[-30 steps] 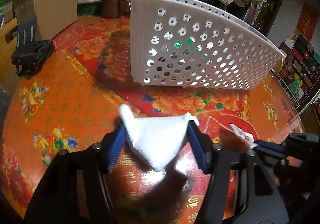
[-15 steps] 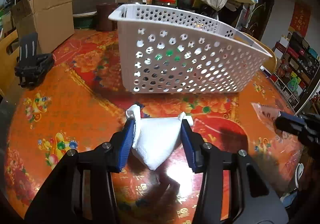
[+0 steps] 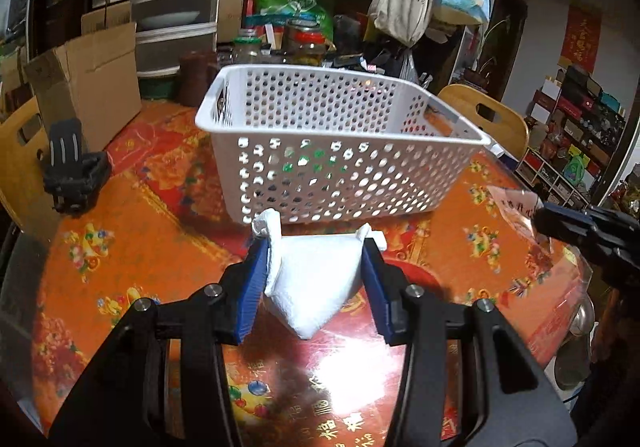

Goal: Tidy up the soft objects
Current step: 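Lift the white cloth with the left gripper while the right carries the snack packet to the basket, then open the left gripper inside the basket while the right releases the snack packet there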

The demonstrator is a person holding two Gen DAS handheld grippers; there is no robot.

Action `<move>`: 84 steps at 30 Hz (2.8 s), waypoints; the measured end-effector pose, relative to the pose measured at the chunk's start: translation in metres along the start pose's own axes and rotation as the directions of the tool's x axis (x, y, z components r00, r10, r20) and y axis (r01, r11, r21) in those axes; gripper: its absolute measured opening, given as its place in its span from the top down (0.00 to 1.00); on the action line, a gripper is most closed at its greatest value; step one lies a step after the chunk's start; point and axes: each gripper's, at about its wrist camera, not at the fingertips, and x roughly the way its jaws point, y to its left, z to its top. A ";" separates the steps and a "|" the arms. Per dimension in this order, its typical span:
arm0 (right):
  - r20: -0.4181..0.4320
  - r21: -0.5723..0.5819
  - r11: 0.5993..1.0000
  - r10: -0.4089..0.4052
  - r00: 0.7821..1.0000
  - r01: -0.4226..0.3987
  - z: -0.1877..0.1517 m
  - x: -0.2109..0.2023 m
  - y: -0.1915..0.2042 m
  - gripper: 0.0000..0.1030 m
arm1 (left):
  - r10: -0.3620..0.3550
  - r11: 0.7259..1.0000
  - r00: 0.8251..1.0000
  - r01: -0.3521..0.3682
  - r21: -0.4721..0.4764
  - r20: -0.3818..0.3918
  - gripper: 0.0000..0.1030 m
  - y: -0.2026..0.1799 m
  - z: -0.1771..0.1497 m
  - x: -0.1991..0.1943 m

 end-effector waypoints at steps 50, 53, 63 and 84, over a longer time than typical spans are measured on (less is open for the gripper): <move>-0.345 -0.051 0.983 -0.185 0.920 0.179 0.136 0.188 -0.073 0.96 | 0.090 0.995 0.945 -0.097 -0.009 -0.315 0.56 -0.006 0.185 0.184; -0.364 -0.048 0.982 -0.188 0.912 0.184 0.129 0.199 -0.075 0.96 | 0.097 0.994 0.938 -0.106 -0.008 -0.332 0.56 -0.003 0.180 0.194; -0.351 -0.014 0.985 -0.167 0.921 0.173 0.123 0.206 -0.080 0.84 | 0.086 0.995 0.940 -0.100 -0.024 -0.331 0.39 -0.001 0.173 0.200; -0.242 0.042 0.992 -0.106 0.965 0.119 0.118 0.138 -0.081 0.25 | 0.117 0.993 0.968 -0.114 0.026 -0.223 0.10 -0.018 0.172 0.141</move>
